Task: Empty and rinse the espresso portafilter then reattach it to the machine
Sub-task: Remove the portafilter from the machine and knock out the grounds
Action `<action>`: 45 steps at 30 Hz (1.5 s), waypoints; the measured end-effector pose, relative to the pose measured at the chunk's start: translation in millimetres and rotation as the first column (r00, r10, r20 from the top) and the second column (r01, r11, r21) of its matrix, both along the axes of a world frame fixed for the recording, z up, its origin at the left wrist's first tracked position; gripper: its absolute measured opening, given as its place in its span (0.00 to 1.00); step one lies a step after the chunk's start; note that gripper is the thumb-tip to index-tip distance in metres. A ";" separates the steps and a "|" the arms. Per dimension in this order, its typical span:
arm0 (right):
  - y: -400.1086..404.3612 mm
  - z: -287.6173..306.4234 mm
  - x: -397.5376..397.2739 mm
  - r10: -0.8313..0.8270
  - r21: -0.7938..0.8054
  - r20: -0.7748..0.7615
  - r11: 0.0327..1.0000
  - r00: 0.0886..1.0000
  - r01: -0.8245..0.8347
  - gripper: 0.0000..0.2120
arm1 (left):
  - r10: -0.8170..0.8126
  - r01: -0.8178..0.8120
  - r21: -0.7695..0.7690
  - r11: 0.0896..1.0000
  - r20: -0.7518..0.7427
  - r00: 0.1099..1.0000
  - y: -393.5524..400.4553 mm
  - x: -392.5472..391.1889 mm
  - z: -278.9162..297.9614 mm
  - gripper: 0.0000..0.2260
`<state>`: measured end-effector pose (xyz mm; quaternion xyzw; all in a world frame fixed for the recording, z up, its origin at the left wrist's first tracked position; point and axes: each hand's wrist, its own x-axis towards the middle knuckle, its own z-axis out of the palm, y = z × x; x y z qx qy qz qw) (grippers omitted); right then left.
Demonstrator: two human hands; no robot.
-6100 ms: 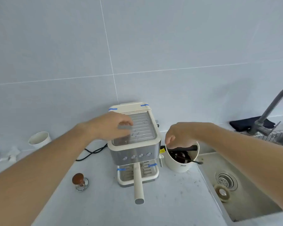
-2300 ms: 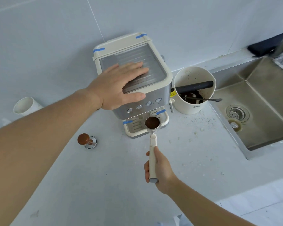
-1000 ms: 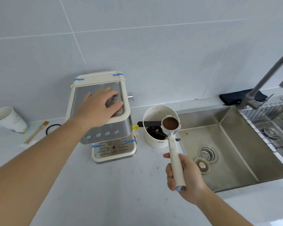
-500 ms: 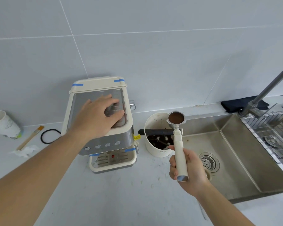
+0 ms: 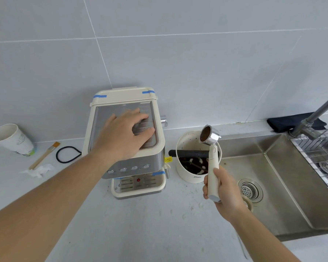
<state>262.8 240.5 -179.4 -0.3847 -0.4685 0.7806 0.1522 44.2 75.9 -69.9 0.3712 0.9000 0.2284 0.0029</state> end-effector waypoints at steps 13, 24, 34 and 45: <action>-3.1 -6.8 -2.8 -0.018 0.304 0.161 0.952 0.987 -0.032 0.15 | 0.005 -0.005 0.005 1.000 -0.001 1.000 -0.3 -1.3 -3.3 0.20; 13.7 1.4 -4.7 -0.011 0.636 0.438 0.711 0.899 -0.301 0.17 | 0.002 -0.002 0.008 1.000 -0.006 1.000 -1.1 -1.7 -4.0 0.21; 11.2 -7.5 -10.3 -0.064 0.708 0.558 0.557 0.827 -0.434 0.19 | 0.005 -0.005 0.006 1.000 0.008 1.000 -0.9 -4.9 -7.6 0.21; 17.8 0.4 -9.5 -0.058 0.708 0.574 0.537 0.817 -0.460 0.16 | -0.004 0.004 0.009 1.000 0.004 1.000 -1.1 -6.3 -9.8 0.22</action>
